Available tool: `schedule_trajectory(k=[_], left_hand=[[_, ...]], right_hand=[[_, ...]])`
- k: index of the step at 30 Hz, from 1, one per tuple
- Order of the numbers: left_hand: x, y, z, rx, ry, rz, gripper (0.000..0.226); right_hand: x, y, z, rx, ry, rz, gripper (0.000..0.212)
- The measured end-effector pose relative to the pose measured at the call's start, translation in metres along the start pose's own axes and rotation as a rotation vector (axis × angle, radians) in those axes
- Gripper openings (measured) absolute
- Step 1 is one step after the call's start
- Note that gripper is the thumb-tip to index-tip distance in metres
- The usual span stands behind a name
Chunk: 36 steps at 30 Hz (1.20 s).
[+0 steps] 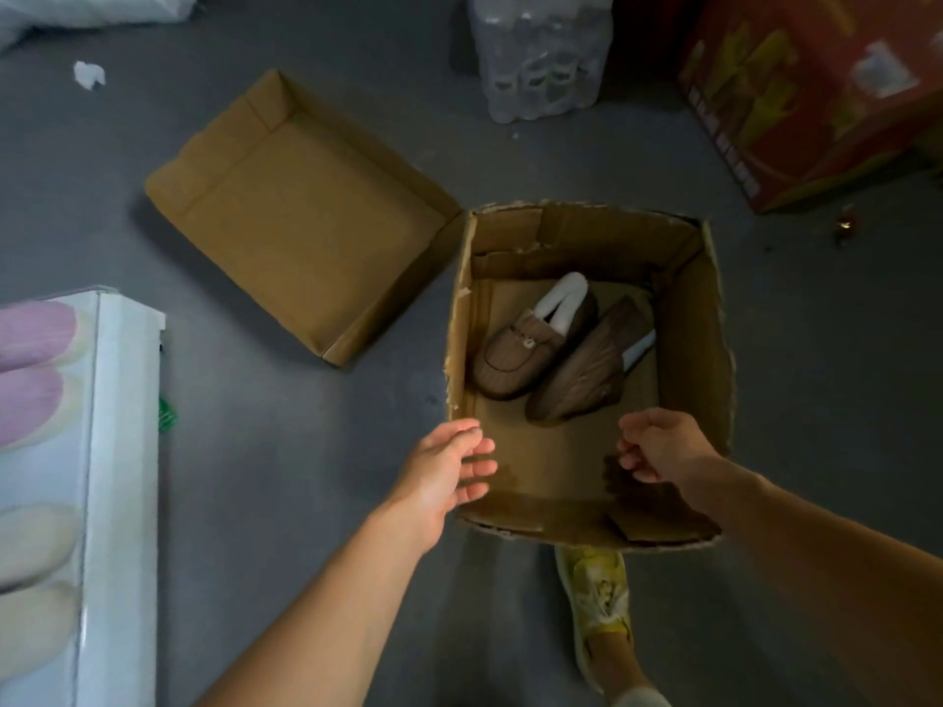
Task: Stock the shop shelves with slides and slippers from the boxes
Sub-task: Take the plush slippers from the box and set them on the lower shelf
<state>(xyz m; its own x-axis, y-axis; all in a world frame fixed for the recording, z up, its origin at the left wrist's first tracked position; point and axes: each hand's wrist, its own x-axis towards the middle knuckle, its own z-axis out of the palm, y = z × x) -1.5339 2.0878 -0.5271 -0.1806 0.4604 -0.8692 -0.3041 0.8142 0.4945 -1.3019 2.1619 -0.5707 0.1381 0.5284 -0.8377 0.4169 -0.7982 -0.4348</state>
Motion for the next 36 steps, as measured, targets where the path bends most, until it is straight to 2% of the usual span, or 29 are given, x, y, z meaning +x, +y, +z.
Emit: schedule_trajectory(k=[3, 8, 10, 12, 14, 15, 17, 20, 22, 24, 28, 33, 36], left_hand=[[0.055, 0.013, 0.038, 0.104, -0.016, -0.014, 0.018], [0.150, 0.031, 0.083, 0.214, 0.014, -0.009, 0.015], [0.189, 0.033, 0.095, 0.317, 0.033, 0.043, 0.018], [0.228, 0.035, 0.102, 0.537, 0.056, 0.183, 0.033], [0.259, 0.040, 0.104, 0.926, 0.064, 0.392, 0.047], [0.269, 0.043, 0.106, 1.112, 0.053, 0.508, 0.052], [0.286, 0.048, 0.109, 1.327, -0.013, 0.680, 0.056], [0.300, 0.046, 0.116, 1.533, -0.061, 0.722, 0.055], [0.300, 0.045, 0.121, 1.735, -0.013, 0.698, 0.052], [0.294, 0.049, 0.127, 1.880, 0.075, 0.635, 0.038], [0.272, 0.056, 0.128, 1.912, 0.109, 0.532, 0.031], [0.223, 0.065, 0.116, 1.870, 0.089, 0.591, 0.029], [0.180, 0.070, 0.112, 1.851, 0.136, 0.643, 0.029]], right_hand=[[0.052, -0.010, -0.011, -0.003, -0.043, 0.046, 0.016], [0.134, -0.020, -0.017, 0.071, -0.060, 0.110, 0.046], [0.163, -0.017, -0.014, 0.093, -0.056, 0.128, 0.058], [0.189, -0.010, -0.008, 0.073, -0.049, 0.125, 0.064], [0.209, -0.003, -0.002, 0.032, -0.062, 0.121, 0.064], [0.217, 0.001, 0.002, 0.024, -0.074, 0.128, 0.066], [0.231, 0.006, 0.007, 0.058, -0.095, 0.162, 0.069], [0.244, 0.011, 0.009, 0.026, -0.087, 0.168, 0.058], [0.245, 0.011, 0.008, -0.032, -0.099, 0.123, 0.045], [0.241, 0.007, 0.009, -0.049, -0.105, 0.067, 0.040], [0.222, -0.010, 0.004, -0.141, -0.081, -0.067, 0.035], [0.183, -0.032, -0.031, -0.401, -0.033, -0.285, 0.020], [0.152, -0.040, -0.047, -0.510, -0.008, -0.375, 0.021]])
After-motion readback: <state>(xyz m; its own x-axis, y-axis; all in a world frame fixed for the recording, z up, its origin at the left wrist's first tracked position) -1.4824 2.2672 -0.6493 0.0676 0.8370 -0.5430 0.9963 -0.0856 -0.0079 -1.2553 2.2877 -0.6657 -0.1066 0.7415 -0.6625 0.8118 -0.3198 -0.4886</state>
